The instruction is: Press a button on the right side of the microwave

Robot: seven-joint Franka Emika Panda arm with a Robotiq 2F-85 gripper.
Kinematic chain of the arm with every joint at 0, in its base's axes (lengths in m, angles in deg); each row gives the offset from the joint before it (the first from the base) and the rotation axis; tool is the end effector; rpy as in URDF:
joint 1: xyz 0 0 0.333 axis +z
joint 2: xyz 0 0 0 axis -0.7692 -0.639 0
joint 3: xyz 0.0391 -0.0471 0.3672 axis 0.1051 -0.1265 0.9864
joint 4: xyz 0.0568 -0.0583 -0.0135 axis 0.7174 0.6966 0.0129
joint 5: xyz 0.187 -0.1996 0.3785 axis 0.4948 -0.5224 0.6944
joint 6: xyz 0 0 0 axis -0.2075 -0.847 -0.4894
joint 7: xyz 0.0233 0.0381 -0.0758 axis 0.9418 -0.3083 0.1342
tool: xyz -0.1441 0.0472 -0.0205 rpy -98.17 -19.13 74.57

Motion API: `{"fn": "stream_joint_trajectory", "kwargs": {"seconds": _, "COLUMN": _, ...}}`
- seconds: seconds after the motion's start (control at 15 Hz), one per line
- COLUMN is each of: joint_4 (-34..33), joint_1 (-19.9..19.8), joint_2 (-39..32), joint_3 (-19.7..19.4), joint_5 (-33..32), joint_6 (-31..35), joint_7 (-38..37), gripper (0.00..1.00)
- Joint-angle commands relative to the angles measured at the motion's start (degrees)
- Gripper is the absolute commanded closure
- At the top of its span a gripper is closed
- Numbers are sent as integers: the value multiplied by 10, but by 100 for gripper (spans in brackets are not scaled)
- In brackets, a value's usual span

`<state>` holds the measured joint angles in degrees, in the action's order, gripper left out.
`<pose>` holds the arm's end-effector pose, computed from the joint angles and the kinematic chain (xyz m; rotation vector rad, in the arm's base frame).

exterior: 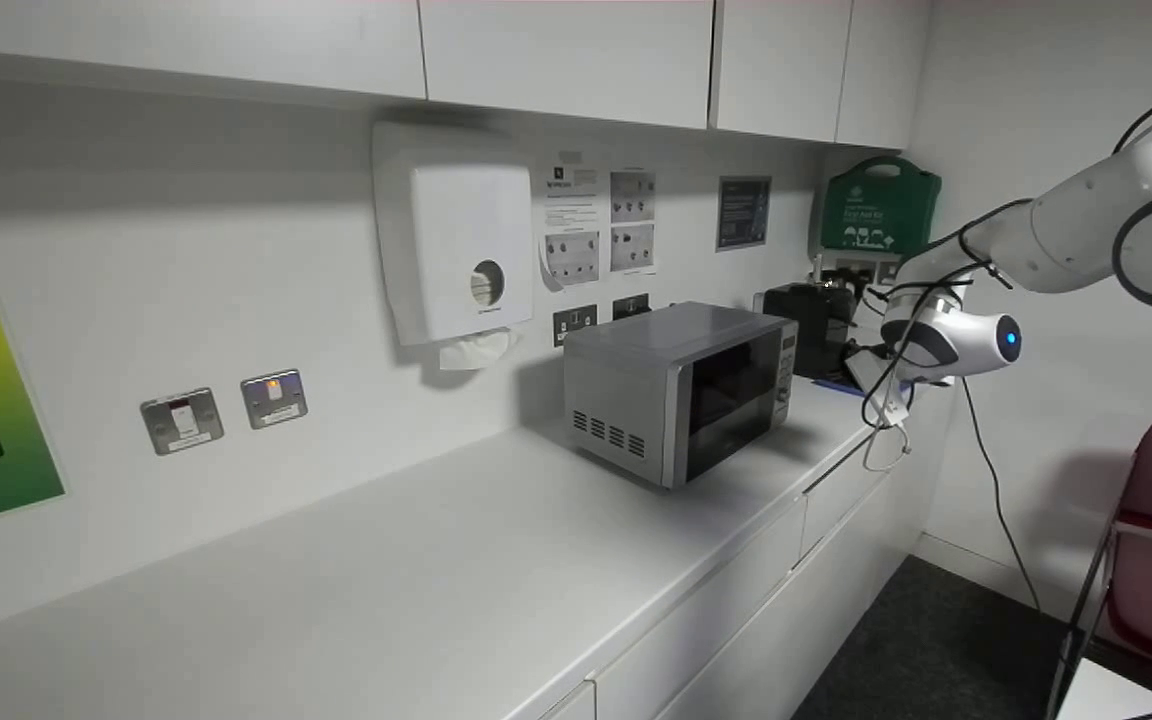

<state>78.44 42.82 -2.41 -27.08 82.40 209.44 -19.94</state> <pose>0.5856 -0.3750 0.3609 -1.7580 1.6112 -1.3073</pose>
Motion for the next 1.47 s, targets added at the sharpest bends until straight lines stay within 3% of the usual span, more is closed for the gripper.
{"fn": "stream_joint_trajectory", "kwargs": {"seconds": 0.0, "joint_4": -14, "joint_1": -2, "joint_2": -2, "joint_3": -11, "joint_5": 60, "joint_6": -55, "joint_7": 65, "gripper": 100}}
{"fn": "stream_joint_trajectory", "kwargs": {"seconds": 0.6, "joint_4": -14, "joint_1": -1, "joint_2": -16, "joint_3": -10, "joint_5": 104, "joint_6": -104, "joint_7": 108, "gripper": 100}}
{"fn": "stream_joint_trajectory", "kwargs": {"seconds": 1.4, "joint_4": -65, "joint_1": -3, "joint_2": -63, "joint_3": -10, "joint_5": 122, "joint_6": -98, "joint_7": 100, "gripper": 100}}
